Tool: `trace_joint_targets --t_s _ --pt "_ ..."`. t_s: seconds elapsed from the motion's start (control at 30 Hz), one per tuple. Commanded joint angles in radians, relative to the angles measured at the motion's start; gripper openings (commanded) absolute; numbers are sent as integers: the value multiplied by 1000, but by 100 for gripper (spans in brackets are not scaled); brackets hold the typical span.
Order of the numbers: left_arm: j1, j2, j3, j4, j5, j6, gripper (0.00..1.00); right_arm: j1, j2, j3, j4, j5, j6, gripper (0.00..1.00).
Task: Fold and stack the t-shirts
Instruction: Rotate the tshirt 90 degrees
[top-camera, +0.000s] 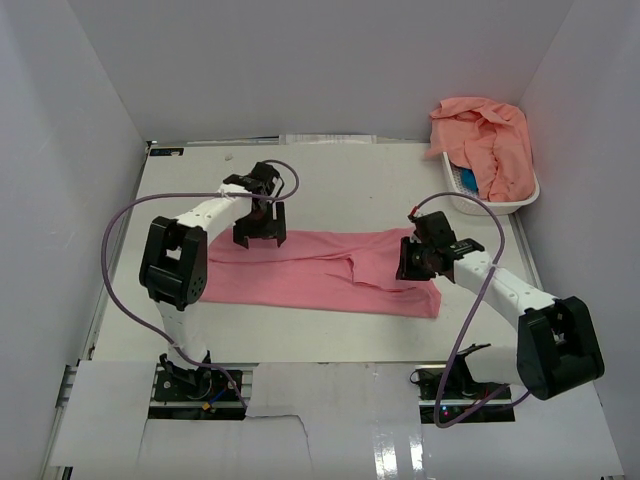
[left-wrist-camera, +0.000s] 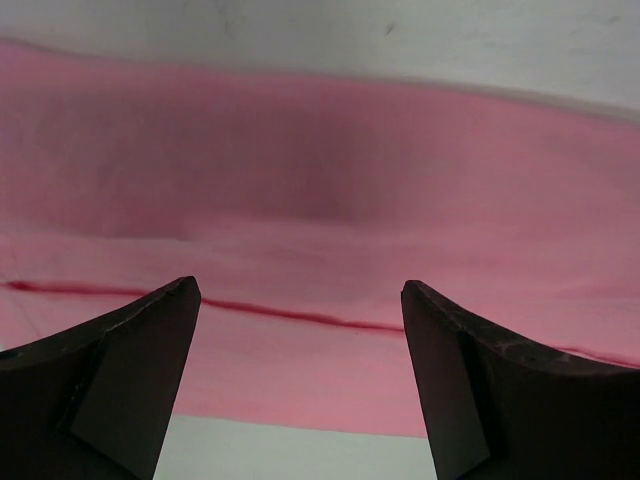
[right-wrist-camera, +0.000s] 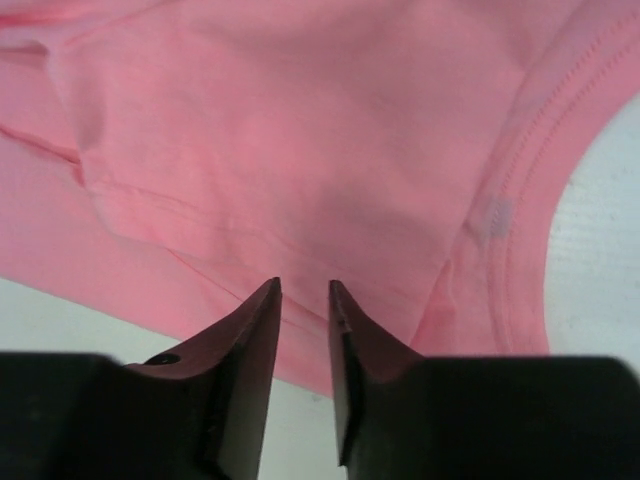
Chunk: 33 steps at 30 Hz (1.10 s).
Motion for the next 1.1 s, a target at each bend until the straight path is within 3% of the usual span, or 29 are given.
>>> trace_joint_targets --t_s 0.0,0.13,0.17,0.33,0.77,0.93,1.07 --pt "-6 -70 -67 28 -115 0 93 21 5 -7 -73 102 56 29" --pt "-6 -84 -92 39 -141 -10 88 40 2 -28 -61 116 64 22" --pt "-6 -89 -93 39 -149 -11 85 44 -4 -31 -59 115 64 15" --pt "7 -96 -131 61 -168 -16 80 58 32 -34 -95 136 70 10" --pt "75 17 -151 79 -132 0 82 71 275 61 -128 205 42 9" --pt "84 20 -185 94 -60 -3 82 49 391 186 -130 204 19 8" --pt "99 31 -265 153 147 -14 81 18 497 309 -124 149 -8 8"
